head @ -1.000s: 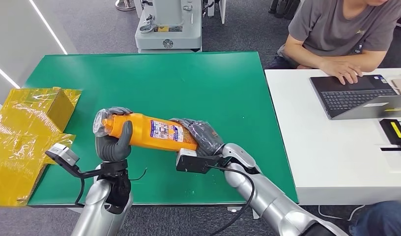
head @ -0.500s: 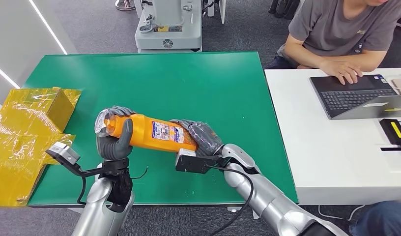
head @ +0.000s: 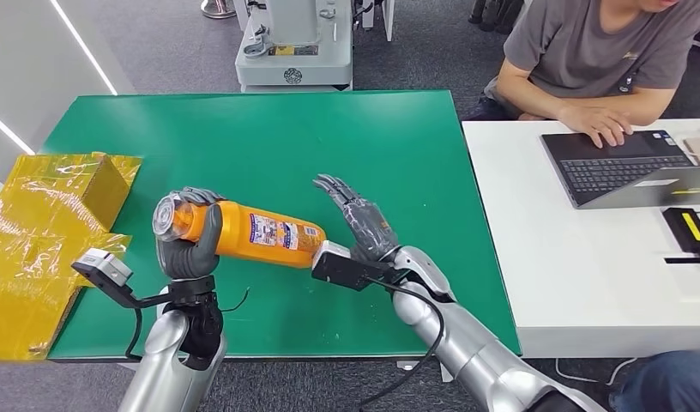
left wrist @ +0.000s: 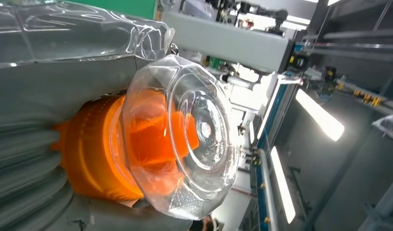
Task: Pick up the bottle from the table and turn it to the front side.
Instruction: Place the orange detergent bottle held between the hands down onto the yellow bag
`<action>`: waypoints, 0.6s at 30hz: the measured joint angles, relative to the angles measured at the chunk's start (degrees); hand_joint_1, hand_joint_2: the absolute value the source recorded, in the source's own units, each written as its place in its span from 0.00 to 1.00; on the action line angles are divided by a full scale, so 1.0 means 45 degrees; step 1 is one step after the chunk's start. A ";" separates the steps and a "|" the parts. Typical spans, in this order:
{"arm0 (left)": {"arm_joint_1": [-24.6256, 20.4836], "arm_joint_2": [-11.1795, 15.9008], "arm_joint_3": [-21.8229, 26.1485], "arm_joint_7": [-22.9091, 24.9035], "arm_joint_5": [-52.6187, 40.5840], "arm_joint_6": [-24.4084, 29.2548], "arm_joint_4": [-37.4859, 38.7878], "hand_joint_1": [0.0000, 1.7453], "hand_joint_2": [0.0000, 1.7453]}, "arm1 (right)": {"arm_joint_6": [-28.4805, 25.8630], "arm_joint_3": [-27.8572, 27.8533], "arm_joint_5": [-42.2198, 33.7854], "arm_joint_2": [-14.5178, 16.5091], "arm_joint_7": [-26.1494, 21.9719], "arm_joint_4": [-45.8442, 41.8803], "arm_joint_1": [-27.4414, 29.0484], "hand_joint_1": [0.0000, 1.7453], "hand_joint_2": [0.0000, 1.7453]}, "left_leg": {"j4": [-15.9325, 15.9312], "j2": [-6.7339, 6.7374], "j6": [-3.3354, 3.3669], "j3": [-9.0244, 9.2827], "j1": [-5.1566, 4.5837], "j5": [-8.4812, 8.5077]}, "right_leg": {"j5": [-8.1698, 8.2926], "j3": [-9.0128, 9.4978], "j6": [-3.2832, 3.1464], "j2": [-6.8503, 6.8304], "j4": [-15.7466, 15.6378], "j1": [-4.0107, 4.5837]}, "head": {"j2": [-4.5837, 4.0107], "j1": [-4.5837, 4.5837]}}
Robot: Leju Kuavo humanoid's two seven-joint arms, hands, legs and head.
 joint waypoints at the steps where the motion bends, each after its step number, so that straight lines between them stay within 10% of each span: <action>1: 0.0023 0.0023 0.0011 -0.0045 0.0030 0.0084 0.0000 1.00 1.00 | -0.0111 -0.0068 -0.0129 -0.0017 -0.0004 -0.0247 0.0110 0.00 1.00 | 0.0000 -0.0001 0.0000 0.0000 0.0000 0.0000 | 0.0000 0.0000 0.0000 -0.0001 0.0000 0.0000 | 0.0000 0.0000; 18: 0.0443 0.0185 0.0399 -0.0143 -0.0485 0.0823 -0.0259 1.00 1.00 | -0.1543 -0.0735 -0.1386 -0.0658 -0.0205 -0.4486 0.2347 0.00 1.00 | -0.0001 -0.0001 0.0000 0.0001 0.0000 0.0000 | 0.0000 -0.0003 0.0000 -0.0001 -0.0001 0.0000 | 0.0000 0.0000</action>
